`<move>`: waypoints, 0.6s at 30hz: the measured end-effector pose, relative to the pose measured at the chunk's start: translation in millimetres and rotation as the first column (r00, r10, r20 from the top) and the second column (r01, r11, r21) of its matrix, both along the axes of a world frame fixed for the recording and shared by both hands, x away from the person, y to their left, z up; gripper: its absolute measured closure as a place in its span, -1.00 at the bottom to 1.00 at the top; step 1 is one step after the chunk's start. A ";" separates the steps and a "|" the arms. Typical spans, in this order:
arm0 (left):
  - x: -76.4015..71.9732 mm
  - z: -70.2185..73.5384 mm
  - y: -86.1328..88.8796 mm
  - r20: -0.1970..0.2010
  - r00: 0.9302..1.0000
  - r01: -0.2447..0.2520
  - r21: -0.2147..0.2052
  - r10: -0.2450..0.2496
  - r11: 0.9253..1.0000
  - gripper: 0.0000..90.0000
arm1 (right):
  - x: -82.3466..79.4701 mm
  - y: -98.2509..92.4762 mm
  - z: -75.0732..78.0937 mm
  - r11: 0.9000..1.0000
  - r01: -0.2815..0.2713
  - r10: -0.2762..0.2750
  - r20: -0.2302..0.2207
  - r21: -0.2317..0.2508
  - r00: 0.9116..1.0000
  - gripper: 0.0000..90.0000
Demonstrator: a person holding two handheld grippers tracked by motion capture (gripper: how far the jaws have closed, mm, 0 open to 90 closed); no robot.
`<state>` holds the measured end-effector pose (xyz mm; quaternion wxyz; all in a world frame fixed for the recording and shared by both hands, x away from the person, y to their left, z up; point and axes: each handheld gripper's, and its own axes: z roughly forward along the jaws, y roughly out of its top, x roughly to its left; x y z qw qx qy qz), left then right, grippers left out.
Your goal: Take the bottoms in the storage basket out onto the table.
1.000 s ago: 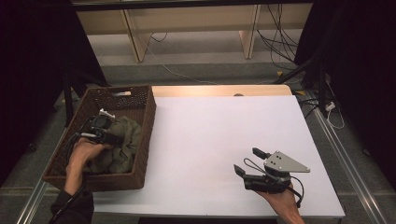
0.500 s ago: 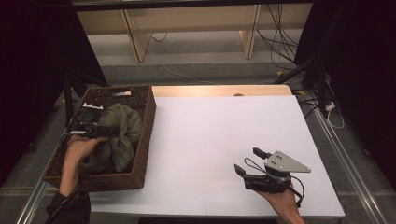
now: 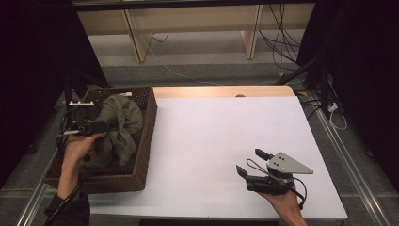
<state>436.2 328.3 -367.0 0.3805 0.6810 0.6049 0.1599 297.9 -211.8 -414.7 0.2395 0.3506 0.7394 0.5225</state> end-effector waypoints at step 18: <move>-9.2 19.8 1.4 0.102 0.995 0.013 -0.114 -0.001 0.993 0.33 | -0.2 -1.4 0.7 1.000 0.008 -0.008 0.003 -0.001 1.000 -0.61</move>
